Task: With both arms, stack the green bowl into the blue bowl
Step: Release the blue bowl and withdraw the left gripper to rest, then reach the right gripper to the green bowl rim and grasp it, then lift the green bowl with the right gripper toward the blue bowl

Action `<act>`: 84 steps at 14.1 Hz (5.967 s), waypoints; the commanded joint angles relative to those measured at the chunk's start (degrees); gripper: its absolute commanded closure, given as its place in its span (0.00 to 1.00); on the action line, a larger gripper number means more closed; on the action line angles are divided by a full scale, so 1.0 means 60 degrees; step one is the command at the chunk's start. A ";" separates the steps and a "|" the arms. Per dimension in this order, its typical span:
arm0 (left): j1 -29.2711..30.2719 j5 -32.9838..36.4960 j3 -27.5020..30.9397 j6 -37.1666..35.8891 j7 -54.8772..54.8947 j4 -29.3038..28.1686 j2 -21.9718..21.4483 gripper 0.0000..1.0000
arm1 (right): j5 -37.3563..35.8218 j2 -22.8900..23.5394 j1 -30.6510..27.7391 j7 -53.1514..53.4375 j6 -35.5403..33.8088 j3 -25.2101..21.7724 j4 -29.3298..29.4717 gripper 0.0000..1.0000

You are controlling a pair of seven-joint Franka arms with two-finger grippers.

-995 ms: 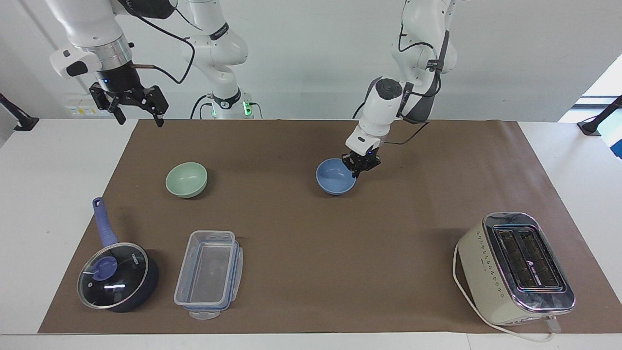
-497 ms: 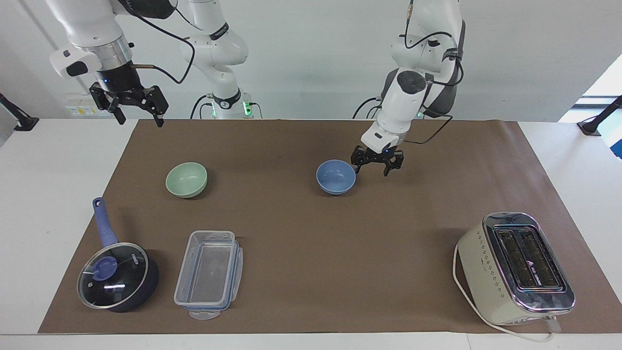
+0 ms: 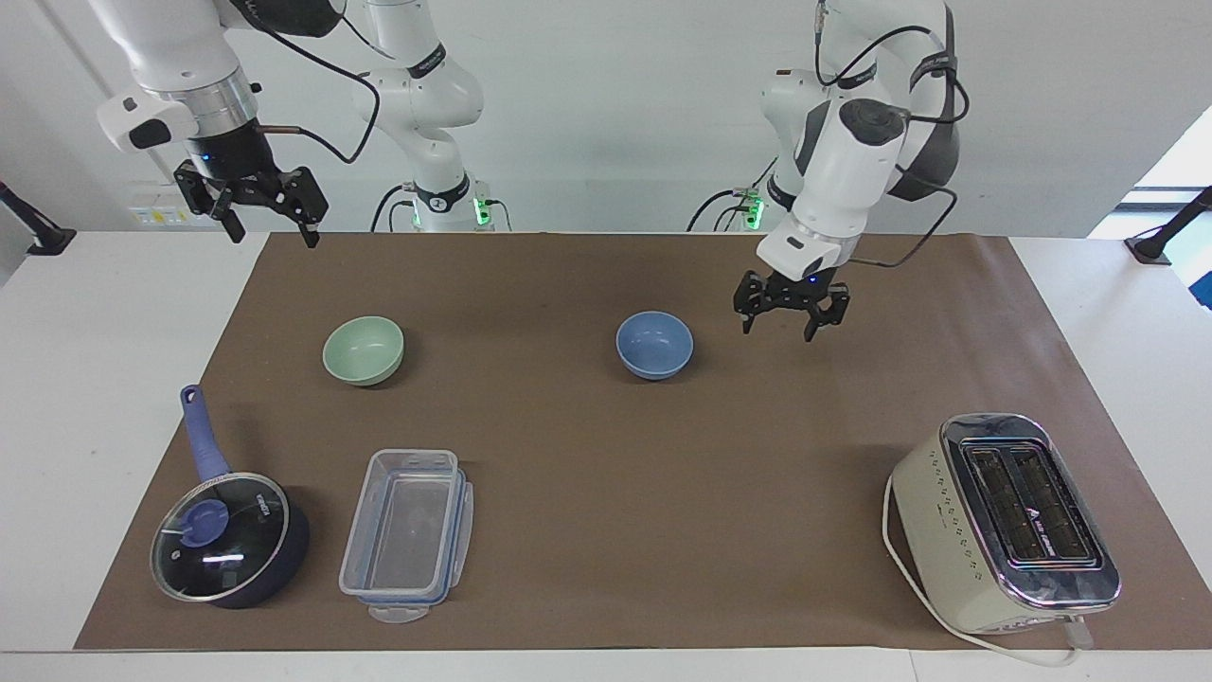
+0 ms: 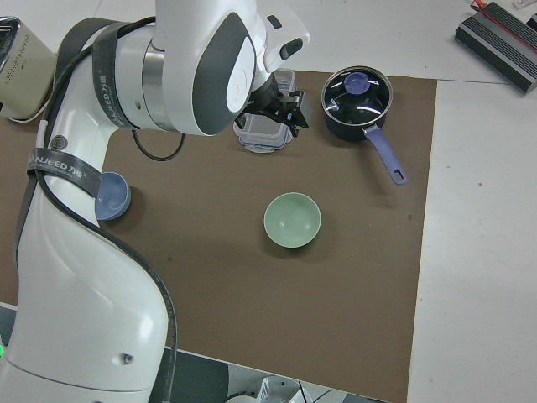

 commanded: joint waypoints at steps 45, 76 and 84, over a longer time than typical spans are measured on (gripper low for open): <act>0.2088 0.0185 -0.0084 -0.4579 0.1839 0.2885 0.0154 0.00 | 0.0172 0.1147 -0.1270 -0.2716 0.6860 -0.0025 -0.6567 1.00; 0.2088 0.0185 -0.0084 -0.4579 0.1839 0.2885 0.0139 0.00 | 0.1476 0.1306 0.5187 0.5864 0.4793 0.0239 -0.3286 1.00; 0.2088 0.0185 -0.0084 -0.4579 0.1839 0.2885 0.0154 0.00 | 0.1476 0.2845 0.6755 0.8166 0.6199 0.0269 -0.2831 1.00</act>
